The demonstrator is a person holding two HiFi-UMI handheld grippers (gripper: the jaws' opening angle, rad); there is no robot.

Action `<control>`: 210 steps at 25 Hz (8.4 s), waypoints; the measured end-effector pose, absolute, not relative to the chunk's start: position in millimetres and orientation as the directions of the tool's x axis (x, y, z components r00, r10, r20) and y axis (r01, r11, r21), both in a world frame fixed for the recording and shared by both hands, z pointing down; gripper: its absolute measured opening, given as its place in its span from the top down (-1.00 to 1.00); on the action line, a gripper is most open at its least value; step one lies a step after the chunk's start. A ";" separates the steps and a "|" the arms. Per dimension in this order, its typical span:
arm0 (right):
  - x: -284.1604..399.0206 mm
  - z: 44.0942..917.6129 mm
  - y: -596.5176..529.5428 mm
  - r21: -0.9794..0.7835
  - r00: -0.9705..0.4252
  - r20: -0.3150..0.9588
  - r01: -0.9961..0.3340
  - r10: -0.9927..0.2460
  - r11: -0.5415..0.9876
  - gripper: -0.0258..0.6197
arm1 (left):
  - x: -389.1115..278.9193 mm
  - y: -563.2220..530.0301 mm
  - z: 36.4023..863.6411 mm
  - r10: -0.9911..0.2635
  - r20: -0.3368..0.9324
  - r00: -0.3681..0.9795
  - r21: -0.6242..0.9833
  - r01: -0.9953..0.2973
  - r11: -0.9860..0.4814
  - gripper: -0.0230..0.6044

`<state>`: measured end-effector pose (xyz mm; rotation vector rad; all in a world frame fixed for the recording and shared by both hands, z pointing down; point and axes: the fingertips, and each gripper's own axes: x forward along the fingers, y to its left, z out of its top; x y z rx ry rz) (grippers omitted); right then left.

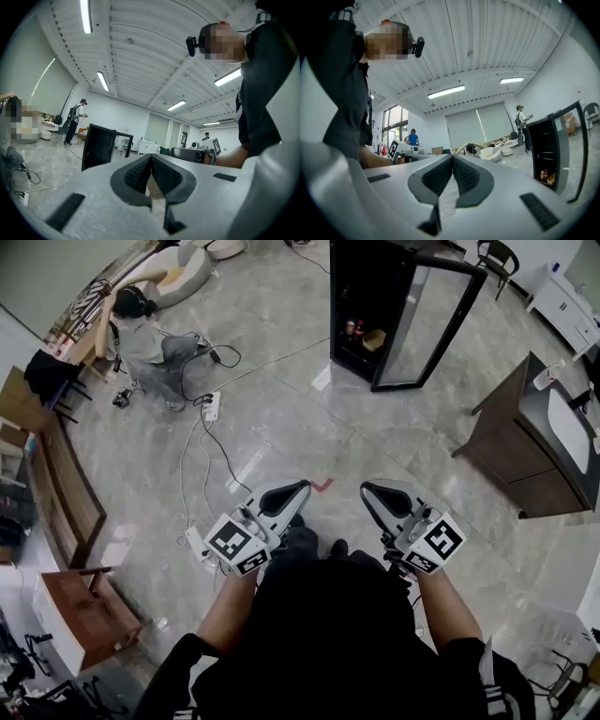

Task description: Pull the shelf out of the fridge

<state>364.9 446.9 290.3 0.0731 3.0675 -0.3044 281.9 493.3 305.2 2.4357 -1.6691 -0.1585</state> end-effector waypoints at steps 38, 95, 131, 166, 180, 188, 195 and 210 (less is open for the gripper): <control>98.0 294.1 272.4 -0.211 -1.000 -0.018 0.002 -0.002 0.977 0.84 | -5.8 372.4 337.5 -0.956 0.019 0.293 0.322 -0.907 -0.272 0.86; -15.8 332.5 -131.5 -0.412 -0.902 -0.072 -0.362 -0.426 0.836 0.84 | -92.3 -148.4 393.5 -0.661 0.055 0.748 0.559 -0.572 -0.600 0.86; 50.0 584.1 -339.5 -0.980 -0.344 -0.029 -0.177 -0.939 0.095 0.84 | -122.3 -320.8 589.1 -0.927 -0.072 0.368 0.968 -0.196 -0.154 0.86; 56.4 669.0 -410.8 -0.975 -0.268 0.131 -0.208 -0.954 -0.076 0.65 | -124.8 -408.2 660.2 -0.955 0.046 0.292 0.982 -0.186 -0.010 0.52; 51.9 672.6 -414.9 -0.982 -0.224 0.126 -0.167 -0.967 -0.089 0.65 | -134.1 -425.9 679.7 -0.964 0.089 0.252 0.984 -0.171 0.046 0.52; 57.2 681.1 -416.6 -0.987 -0.211 0.127 -0.124 -0.969 -0.103 0.65 | -131.2 -434.0 683.3 -0.963 0.083 0.256 0.987 -0.153 0.045 0.52; 66.3 682.3 -425.2 -0.986 -0.200 0.122 -0.136 -0.972 -0.096 0.64 | -132.6 -436.1 690.1 -0.964 0.097 0.248 0.987 -0.149 0.061 0.52; 75.8 687.2 -448.0 -0.992 -0.144 0.094 -0.099 -0.985 -0.080 0.67 | -139.1 -448.3 700.2 -0.966 0.100 0.237 0.989 -0.132 0.070 0.53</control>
